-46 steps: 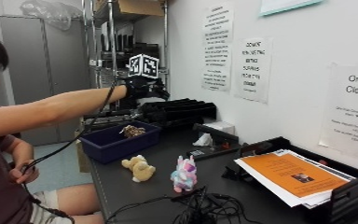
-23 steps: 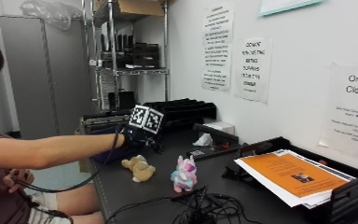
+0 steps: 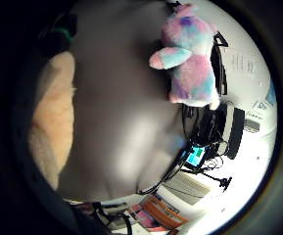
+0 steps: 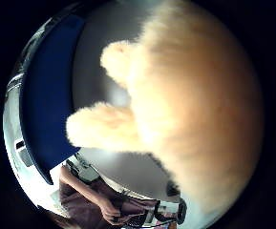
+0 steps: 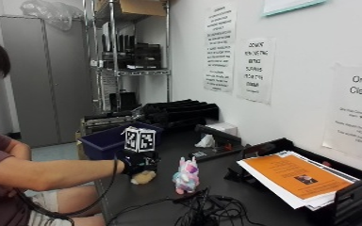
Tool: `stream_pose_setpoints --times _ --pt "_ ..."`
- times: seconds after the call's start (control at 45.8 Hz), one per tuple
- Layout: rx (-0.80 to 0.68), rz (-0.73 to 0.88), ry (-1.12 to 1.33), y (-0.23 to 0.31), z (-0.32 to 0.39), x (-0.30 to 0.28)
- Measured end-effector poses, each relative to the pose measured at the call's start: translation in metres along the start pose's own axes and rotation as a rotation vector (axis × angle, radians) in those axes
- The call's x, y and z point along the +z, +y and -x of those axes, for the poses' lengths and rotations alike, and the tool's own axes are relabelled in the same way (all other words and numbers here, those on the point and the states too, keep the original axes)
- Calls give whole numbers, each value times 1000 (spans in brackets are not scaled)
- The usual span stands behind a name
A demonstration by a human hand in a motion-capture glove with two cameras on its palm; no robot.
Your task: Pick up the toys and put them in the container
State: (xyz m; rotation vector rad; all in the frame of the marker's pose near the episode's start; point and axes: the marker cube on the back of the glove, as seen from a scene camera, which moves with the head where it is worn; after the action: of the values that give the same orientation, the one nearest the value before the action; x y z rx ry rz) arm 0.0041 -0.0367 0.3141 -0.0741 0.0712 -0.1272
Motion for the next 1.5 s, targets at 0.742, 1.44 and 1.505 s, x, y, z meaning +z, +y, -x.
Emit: stream_pose_setpoints --times 0.742,1.44,1.505 --pt "-57 36 -158 -15 31 -145" --pt "-329 -137 -32 -49 223 -270" --pt "-379 -162 -76 -53 238 -264"
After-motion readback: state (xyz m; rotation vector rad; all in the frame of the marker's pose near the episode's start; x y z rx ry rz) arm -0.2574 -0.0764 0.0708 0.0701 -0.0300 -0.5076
